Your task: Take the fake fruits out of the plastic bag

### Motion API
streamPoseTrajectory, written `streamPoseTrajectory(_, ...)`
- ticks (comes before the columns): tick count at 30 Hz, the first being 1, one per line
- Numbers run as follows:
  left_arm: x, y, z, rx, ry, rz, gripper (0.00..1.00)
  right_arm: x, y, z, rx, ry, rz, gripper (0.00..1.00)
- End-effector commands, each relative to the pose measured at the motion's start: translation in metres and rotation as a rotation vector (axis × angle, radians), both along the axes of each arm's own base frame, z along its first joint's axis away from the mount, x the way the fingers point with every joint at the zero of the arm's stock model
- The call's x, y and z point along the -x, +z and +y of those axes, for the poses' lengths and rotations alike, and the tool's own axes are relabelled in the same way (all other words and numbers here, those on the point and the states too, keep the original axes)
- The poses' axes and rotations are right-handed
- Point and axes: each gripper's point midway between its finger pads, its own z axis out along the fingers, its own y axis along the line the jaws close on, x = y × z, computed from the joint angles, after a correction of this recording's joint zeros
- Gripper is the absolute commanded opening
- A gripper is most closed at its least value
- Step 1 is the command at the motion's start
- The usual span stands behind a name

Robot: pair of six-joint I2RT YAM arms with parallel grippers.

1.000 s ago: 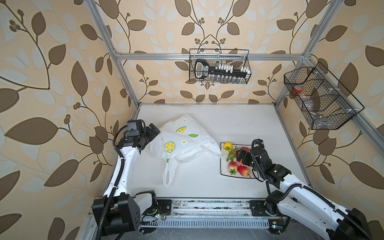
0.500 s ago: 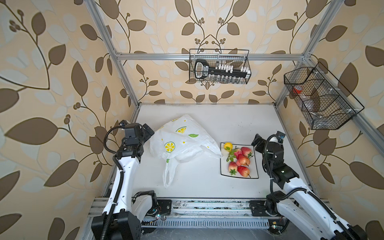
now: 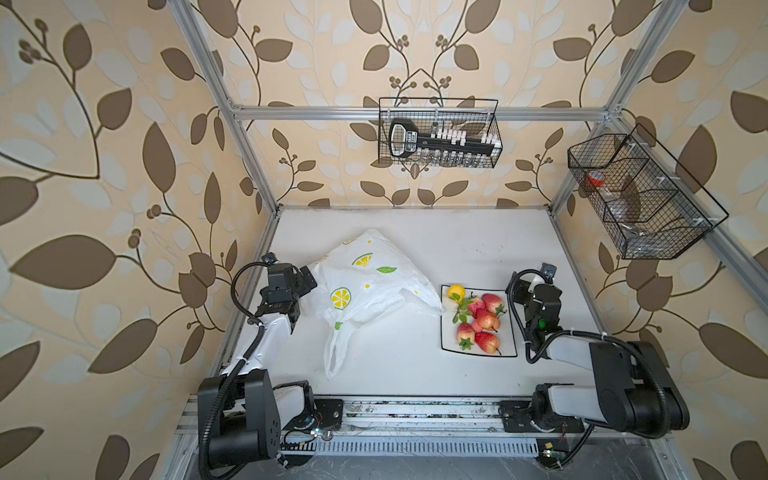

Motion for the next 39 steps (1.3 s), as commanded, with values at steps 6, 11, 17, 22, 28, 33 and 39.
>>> streamPoseTrajectory(6,-0.028,0.005,-0.017,-0.055,-0.141,-0.156,0.99,-0.002,0.018,0.007,0.03,0.062,-0.173,0.99)
streamPoseTrajectory(11,-0.039,-0.011,-0.043,-0.105,-0.231,-0.141,0.99,-0.003,0.015,0.006,0.019,0.055,-0.145,0.99)
streamPoseTrajectory(17,-0.044,-0.039,-0.072,-0.22,-0.316,-0.13,0.99,-0.003,0.015,0.006,0.02,0.054,-0.146,0.99)
streamPoseTrajectory(22,-0.045,-0.043,-0.069,-0.221,-0.296,-0.121,0.99,-0.004,0.014,0.006,0.02,0.052,-0.139,0.99)
streamPoseTrajectory(28,-0.045,-0.042,-0.069,-0.224,-0.295,-0.119,0.99,-0.006,0.014,0.006,0.023,0.048,-0.136,0.99)
streamPoseTrajectory(33,-0.045,-0.043,-0.069,-0.222,-0.297,-0.115,0.99,-0.007,0.013,0.007,0.028,0.047,-0.126,0.99)
streamPoseTrajectory(39,-0.05,-0.048,-0.069,-0.21,-0.302,-0.091,0.99,-0.008,0.013,0.007,0.031,0.045,-0.122,0.99)
